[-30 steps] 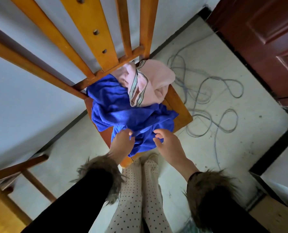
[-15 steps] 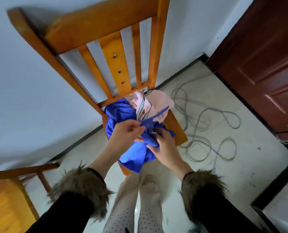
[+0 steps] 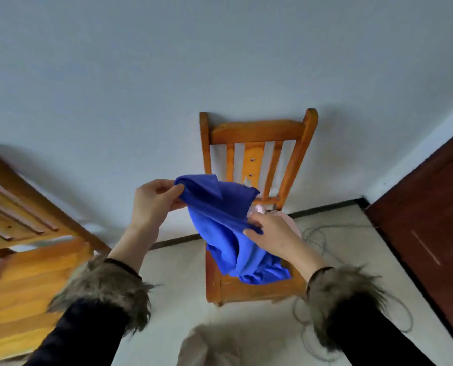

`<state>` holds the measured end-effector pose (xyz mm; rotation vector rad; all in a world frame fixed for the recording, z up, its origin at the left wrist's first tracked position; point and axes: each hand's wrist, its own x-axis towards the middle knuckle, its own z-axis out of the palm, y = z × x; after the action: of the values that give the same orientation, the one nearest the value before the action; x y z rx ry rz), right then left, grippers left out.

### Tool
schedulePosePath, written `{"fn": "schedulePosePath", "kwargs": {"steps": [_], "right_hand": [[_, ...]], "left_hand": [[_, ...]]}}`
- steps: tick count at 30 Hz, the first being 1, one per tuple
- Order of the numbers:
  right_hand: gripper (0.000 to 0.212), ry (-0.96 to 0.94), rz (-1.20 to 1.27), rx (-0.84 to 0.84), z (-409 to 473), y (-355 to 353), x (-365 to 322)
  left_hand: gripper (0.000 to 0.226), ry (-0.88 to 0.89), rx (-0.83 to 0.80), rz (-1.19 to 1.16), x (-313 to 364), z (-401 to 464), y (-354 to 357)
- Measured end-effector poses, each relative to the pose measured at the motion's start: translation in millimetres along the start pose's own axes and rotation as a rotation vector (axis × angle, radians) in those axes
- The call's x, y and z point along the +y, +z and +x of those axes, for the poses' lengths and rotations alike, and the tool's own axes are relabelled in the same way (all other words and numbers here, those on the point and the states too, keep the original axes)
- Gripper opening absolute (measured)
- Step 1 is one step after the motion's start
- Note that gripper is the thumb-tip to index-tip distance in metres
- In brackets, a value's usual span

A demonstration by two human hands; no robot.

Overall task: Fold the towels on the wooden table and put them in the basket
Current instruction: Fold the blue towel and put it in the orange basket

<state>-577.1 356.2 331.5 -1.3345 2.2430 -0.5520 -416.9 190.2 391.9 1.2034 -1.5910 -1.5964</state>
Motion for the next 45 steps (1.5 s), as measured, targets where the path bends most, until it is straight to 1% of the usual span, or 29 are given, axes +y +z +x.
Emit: {"fn": "schedulePosePath", "kwargs": {"steps": [2,3,7,9,12,15,17,19,21,23,25,27,28,32,34,36,38,41,43,45], "right_hand": [[0.021,-0.049,-0.021,-0.066,12,-10,-36],[0.021,-0.086,-0.021,-0.098,18,-10,-55],[0.010,-0.267,-0.057,-0.205,37,7,-139],[0.009,-0.337,-0.041,-0.245,39,22,-183],[0.007,-0.451,0.047,-0.272,30,53,-253],[0.016,-0.615,0.096,-0.320,6,87,-330],[0.011,-0.718,0.097,-0.370,-12,112,-379],[0.002,-0.785,0.095,-0.423,-29,139,-425],[0.003,-0.858,0.091,-0.452,-45,167,-469],[0.004,-0.927,0.114,-0.487,-63,197,-512],[0.003,-0.989,0.128,-0.555,-80,226,-552],[0.003,-1.050,0.149,-0.622,-95,257,-589],[0.003,-1.077,0.161,-0.652,-101,270,-606],[0.004,-1.184,0.145,-0.784,-111,324,-674],[0.006,-1.229,0.140,-0.831,-109,351,-709],[0.013,-1.257,0.151,-0.883,-104,378,-745],[0.015,-1.273,0.149,-0.937,-97,403,-782],[0.010,-1.317,0.119,-1.011,-87,432,-839],[0.011,-1.358,0.096,-1.043,-82,451,-877],[0.011,-1.396,0.073,-1.072,-79,470,-913]], "left_hand": [[0.010,0.001,0.122,-0.008,11,-12,-42],[0.009,-0.005,0.183,-0.017,15,-20,-64],[0.007,-0.026,0.447,-0.033,18,-55,-161],[0.009,-0.048,0.529,-0.001,15,-77,-208],[0.007,-0.089,0.663,0.184,0,-116,-276],[0.013,-0.116,0.851,0.378,-24,-161,-339],[0.017,-0.142,0.923,0.478,-40,-195,-379],[0.015,-0.176,0.942,0.568,-54,-228,-419],[0.011,-0.192,0.920,0.650,-64,-259,-454],[0.013,-0.151,0.864,0.707,-71,-283,-486],[0.022,-0.073,0.734,0.663,-74,-301,-508],[0.032,-0.069,0.622,0.561,-79,-314,-526],[0.034,-0.086,0.610,0.527,-82,-318,-536],[0.029,-0.132,0.689,0.435,-97,-336,-602],[0.019,-0.139,0.712,0.368,-103,-345,-637],[0.010,-0.151,0.758,0.295,-109,-351,-672],[0.012,-0.165,0.803,0.203,-110,-355,-704],[0.021,-0.166,0.866,0.103,-104,-356,-752],[0.026,-0.194,0.889,0.105,-97,-356,-787],[0.026,-0.260,0.866,0.173,-91,-356,-821]]}}
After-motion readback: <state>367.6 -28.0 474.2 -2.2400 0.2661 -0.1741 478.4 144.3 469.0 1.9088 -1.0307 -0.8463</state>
